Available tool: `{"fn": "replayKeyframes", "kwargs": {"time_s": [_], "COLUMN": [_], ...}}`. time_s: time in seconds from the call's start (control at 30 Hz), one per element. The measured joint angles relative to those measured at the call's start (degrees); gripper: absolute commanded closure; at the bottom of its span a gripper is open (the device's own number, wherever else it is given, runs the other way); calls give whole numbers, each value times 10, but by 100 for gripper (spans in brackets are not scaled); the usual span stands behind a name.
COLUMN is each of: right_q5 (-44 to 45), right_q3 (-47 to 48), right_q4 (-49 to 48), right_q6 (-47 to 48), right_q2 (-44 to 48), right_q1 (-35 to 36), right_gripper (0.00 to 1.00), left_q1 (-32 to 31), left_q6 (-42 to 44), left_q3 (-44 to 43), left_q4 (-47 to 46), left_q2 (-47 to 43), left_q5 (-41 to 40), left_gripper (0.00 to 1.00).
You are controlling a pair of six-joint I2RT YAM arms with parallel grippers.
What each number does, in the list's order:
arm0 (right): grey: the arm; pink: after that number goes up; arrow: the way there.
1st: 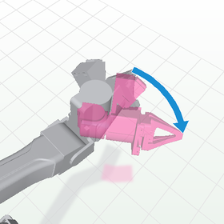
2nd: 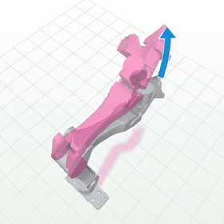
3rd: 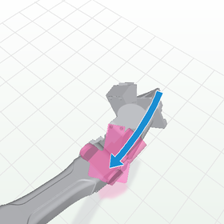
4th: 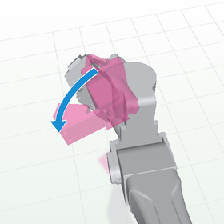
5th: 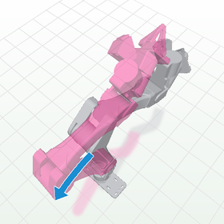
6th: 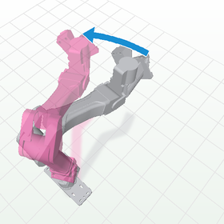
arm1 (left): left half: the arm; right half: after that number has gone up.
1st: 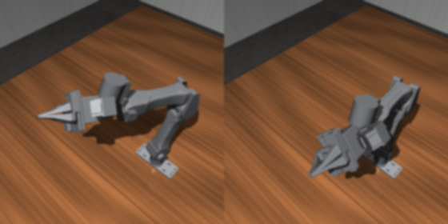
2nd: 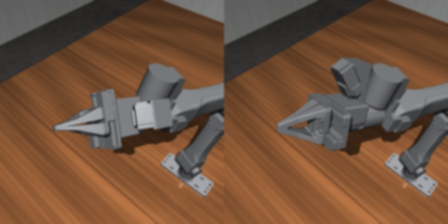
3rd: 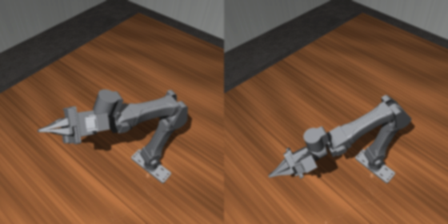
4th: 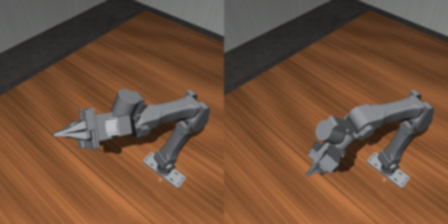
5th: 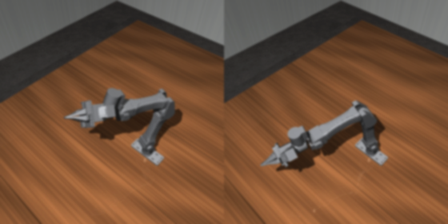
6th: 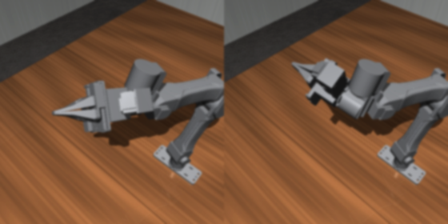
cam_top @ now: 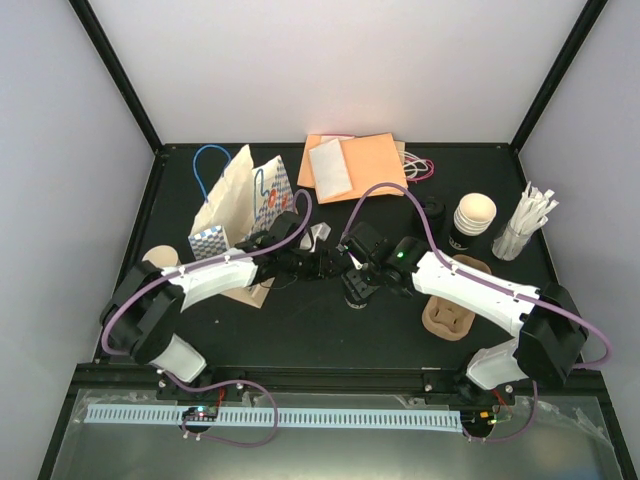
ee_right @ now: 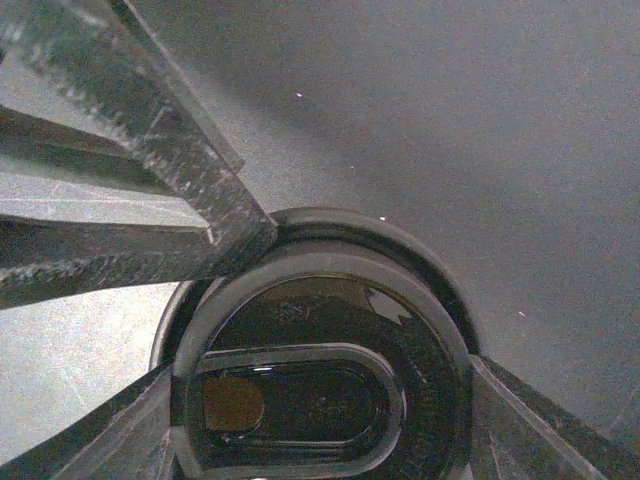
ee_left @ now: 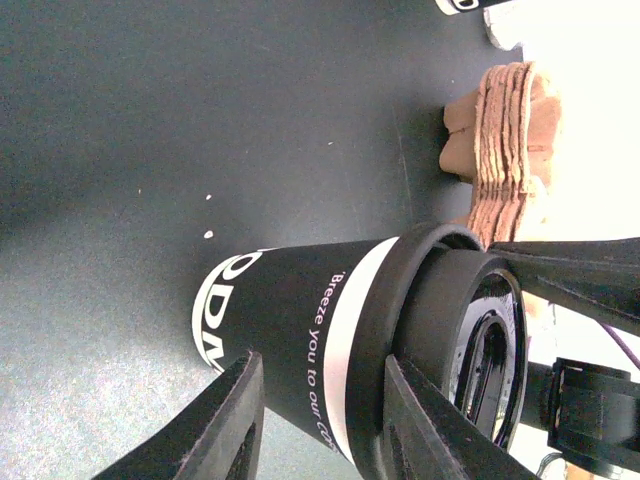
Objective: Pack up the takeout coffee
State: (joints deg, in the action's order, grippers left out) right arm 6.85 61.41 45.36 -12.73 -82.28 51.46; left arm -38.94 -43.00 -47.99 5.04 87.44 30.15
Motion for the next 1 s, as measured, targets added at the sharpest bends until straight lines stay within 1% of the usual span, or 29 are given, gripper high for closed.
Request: {"fn": "replayKeyframes", "kwargs": {"time_s": [0.17, 0.33, 0.53, 0.7, 1.0], "right_q5": [1, -2, -8, -9, -8], "right_q3": [0, 0, 0, 0, 1], "right_q4": [0, -2, -6, -6, -5], "right_q6": [-2, 9, 17, 17, 17], "right_q2": [0, 0, -1, -2, -4], "right_q1": [0, 3, 6, 6, 6], "right_gripper": [36, 36, 36, 37, 37], "left_q1": [9, 9, 8, 7, 6], "left_q6": [5, 4, 6, 6, -1], "left_q3": [-24, -36, -47, -46, -6], "left_q4": [7, -25, -33, -40, -115], "left_q2": [26, 51, 65, 68, 63], "left_q5": [17, 14, 18, 20, 20], "left_gripper": [61, 56, 61, 63, 65]}}
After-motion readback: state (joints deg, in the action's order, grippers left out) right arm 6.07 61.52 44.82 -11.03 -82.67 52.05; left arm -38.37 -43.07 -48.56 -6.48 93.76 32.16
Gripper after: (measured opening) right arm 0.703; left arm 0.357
